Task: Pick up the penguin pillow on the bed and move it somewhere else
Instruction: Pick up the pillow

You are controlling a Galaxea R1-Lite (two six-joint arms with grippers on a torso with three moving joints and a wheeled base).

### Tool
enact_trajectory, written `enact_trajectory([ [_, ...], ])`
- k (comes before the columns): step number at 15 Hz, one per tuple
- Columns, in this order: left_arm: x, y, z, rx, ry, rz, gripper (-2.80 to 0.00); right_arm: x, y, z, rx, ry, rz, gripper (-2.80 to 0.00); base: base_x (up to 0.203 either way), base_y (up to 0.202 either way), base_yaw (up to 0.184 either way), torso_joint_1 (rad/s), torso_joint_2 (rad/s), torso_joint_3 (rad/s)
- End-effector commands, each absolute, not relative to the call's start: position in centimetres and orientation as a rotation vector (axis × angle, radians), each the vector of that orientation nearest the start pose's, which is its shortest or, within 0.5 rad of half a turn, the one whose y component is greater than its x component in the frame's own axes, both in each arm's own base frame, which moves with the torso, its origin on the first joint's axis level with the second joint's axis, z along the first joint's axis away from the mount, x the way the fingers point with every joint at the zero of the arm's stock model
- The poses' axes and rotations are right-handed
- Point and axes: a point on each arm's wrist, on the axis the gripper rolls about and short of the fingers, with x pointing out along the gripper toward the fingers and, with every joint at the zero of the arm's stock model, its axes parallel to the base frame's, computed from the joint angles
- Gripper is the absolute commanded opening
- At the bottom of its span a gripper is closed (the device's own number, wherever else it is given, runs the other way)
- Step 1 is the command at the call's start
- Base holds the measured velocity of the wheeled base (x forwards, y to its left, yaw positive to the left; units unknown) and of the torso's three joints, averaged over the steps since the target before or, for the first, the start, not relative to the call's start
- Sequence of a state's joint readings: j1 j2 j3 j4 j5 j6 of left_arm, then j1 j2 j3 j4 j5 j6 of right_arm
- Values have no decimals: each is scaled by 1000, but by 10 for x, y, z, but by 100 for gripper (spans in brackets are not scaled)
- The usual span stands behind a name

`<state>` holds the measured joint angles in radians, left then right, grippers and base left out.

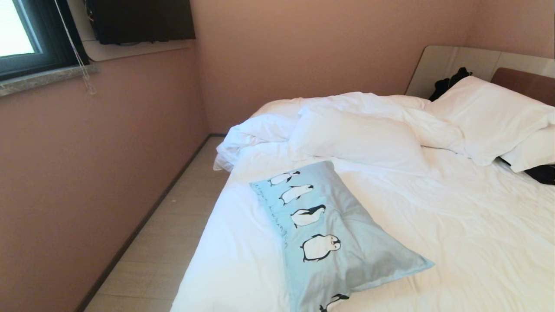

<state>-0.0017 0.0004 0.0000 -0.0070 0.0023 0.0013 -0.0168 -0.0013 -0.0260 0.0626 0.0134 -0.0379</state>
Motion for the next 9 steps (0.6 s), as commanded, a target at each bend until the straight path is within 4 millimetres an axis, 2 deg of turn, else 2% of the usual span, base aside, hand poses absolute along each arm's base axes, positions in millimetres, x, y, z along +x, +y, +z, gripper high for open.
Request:
enact_trajectory([
  [1, -23, 0, 76, 3, -8, 2, -280, -25, 1, 76, -36, 35, -2, -280, 0, 0, 0, 0, 0, 0],
  [9, -23, 0, 76, 2, -8, 2, -280, -25, 1, 76, -30, 35, -7, -280, 0, 0, 0, 0, 0, 0],
])
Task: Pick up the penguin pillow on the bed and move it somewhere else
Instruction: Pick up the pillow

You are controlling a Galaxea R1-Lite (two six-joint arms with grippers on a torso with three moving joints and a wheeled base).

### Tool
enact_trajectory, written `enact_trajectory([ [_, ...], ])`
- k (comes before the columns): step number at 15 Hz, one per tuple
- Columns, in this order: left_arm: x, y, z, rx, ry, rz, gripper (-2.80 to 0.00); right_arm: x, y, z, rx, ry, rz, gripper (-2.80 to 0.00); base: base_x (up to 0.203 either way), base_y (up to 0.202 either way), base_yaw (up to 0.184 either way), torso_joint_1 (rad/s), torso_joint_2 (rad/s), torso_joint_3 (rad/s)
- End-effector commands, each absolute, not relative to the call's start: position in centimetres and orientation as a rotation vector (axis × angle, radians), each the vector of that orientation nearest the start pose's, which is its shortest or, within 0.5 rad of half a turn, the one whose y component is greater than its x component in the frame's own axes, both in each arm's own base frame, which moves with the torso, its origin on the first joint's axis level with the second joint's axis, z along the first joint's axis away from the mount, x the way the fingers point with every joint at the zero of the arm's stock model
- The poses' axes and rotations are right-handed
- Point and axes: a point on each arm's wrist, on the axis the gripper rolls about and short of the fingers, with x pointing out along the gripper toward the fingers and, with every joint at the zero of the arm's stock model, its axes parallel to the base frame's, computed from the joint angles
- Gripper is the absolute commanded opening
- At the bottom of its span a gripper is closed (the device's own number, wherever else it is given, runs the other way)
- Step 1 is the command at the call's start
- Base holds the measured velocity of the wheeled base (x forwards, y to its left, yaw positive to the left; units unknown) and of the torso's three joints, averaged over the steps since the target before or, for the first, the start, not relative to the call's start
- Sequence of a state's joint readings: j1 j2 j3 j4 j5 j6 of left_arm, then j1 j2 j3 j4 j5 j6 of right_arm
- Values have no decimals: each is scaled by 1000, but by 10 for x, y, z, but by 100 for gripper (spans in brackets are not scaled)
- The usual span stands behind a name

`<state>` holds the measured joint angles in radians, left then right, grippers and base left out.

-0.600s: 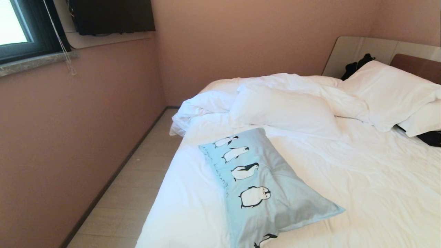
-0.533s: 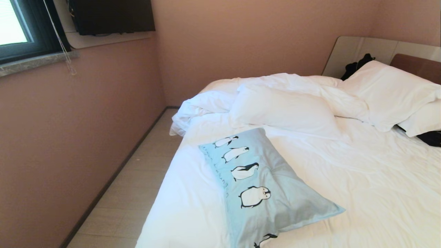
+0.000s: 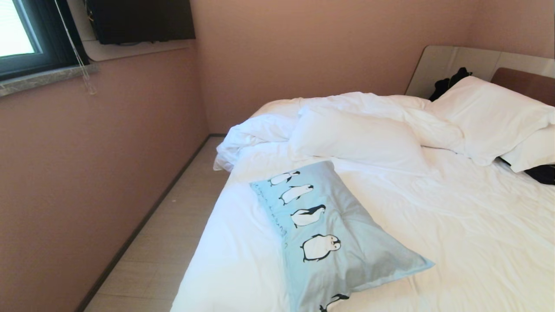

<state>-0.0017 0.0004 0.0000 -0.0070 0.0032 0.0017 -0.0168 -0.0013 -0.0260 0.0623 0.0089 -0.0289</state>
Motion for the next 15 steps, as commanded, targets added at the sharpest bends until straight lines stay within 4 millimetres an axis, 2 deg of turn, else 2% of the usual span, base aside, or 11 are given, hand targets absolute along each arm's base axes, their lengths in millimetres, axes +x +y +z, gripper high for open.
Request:
enact_trajectory([
  [1, -23, 0, 76, 2, -8, 2, -280, -25, 1, 76, -30, 34, -7, -280, 0, 0, 0, 0, 0, 0],
  [10, -23, 0, 76, 2, -8, 2, -280, -26, 1, 78, -48, 37, -10, -280, 0, 0, 0, 0, 0, 0],
  [13, -23, 0, 76, 2, -8, 2, -280, -31, 1, 91, -57, 3, 3, -280, 0, 0, 0, 0, 0, 0],
  [15, -23, 0, 76, 2, -8, 2, -280, -35, 2, 109, -56, 18, 44, -280, 0, 0, 0, 0, 0, 0],
])
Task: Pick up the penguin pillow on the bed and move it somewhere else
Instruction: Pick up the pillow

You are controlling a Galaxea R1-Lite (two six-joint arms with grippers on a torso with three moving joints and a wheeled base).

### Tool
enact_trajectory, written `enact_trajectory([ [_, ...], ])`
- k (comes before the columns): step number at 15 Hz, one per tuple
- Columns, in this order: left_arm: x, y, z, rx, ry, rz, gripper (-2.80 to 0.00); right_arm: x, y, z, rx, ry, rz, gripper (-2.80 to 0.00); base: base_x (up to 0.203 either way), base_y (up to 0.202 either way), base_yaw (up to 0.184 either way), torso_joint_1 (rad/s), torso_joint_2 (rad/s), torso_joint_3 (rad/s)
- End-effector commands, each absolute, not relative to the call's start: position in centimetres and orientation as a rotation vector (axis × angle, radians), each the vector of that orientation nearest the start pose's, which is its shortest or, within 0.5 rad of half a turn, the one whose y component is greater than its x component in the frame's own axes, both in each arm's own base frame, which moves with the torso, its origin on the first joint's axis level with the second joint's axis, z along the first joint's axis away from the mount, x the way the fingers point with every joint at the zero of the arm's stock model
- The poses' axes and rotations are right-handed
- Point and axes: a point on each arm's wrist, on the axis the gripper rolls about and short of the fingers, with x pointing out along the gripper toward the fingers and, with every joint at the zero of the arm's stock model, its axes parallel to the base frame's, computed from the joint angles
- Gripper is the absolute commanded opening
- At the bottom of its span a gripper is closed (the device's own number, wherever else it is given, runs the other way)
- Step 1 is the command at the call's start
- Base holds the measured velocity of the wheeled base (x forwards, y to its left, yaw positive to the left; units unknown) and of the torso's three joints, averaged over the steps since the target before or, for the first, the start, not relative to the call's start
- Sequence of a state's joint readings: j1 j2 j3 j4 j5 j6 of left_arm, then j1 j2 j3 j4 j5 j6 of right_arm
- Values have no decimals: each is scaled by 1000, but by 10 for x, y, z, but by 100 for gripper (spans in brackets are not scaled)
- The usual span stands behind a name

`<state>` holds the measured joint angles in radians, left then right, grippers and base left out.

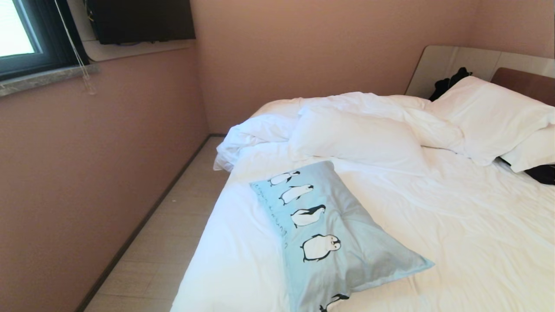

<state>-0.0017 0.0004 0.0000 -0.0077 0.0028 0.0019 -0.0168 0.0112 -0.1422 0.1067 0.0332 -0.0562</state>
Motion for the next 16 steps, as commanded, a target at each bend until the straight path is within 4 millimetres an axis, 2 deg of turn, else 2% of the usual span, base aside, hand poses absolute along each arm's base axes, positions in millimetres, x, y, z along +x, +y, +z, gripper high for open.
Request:
enact_trajectory([
  [1, -23, 0, 76, 2, -8, 2, -280, -33, 2, 118, -55, 40, 65, -280, 0, 0, 0, 0, 0, 0],
  [4, -23, 0, 76, 2, -8, 2, -280, -16, 3, 140, -46, 135, 92, -280, 0, 0, 0, 0, 0, 0],
  [6, -23, 0, 76, 2, -8, 2, -280, 9, 2, 153, -41, 197, 103, -280, 0, 0, 0, 0, 0, 0],
  [9, -23, 0, 76, 3, -8, 2, -280, 57, 2, 165, -27, 301, 124, -280, 0, 0, 0, 0, 0, 0],
  [13, -23, 0, 76, 2, -8, 2, -280, 122, 4, 173, 41, 403, 234, -280, 0, 0, 0, 0, 0, 0],
  [16, -23, 0, 76, 2, -8, 2, -280, 174, 4, 172, 104, 494, 276, -280, 0, 0, 0, 0, 0, 0],
])
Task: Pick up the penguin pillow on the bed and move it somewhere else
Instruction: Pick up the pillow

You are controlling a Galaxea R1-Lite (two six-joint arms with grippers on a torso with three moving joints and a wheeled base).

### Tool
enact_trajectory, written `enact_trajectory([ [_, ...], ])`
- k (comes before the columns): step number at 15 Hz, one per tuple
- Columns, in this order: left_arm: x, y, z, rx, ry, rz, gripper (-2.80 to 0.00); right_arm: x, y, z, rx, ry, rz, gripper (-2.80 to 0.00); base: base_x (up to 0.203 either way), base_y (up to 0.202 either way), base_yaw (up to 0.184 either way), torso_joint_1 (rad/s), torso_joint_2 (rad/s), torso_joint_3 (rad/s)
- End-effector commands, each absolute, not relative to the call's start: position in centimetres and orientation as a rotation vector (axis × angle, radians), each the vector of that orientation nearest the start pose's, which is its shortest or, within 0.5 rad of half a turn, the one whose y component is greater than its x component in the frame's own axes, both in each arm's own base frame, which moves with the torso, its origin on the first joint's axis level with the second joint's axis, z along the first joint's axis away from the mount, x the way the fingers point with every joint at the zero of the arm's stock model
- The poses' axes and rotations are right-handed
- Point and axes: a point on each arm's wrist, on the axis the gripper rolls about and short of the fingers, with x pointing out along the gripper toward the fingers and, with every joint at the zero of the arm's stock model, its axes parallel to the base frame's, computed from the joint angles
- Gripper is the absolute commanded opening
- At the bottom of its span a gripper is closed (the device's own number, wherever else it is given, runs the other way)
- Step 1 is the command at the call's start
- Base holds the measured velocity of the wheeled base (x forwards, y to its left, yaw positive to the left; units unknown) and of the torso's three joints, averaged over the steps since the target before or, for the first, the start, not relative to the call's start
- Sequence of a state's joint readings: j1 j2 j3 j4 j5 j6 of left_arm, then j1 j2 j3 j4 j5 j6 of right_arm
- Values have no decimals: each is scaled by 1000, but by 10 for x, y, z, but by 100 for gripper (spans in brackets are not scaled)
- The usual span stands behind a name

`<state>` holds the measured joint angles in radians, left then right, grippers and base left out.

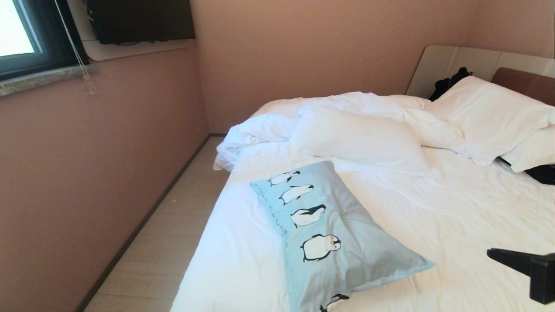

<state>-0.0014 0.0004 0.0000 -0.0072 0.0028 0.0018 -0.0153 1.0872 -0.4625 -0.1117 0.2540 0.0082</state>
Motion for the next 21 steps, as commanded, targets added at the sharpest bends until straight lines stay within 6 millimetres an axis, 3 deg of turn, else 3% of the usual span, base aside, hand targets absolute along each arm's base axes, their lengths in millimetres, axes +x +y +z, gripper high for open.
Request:
enact_trajectory([
  [1, -23, 0, 76, 3, -8, 2, -280, 192, 4, 171, 120, 514, 279, -280, 0, 0, 0, 0, 0, 0],
  [5, -23, 0, 76, 2, -8, 2, -280, 257, 6, 159, 192, 538, 271, -280, 0, 0, 0, 0, 0, 0],
  [10, -23, 0, 76, 2, -8, 2, -280, 323, 29, 143, 159, 550, 218, -280, 0, 0, 0, 0, 0, 0],
  [17, -23, 0, 76, 2, -8, 2, -280, 384, 72, 81, 78, 499, 163, -280, 0, 0, 0, 0, 0, 0],
  [21, -23, 0, 76, 2, -8, 2, -280, 394, 103, 66, 52, 495, 225, -280, 0, 0, 0, 0, 0, 0],
])
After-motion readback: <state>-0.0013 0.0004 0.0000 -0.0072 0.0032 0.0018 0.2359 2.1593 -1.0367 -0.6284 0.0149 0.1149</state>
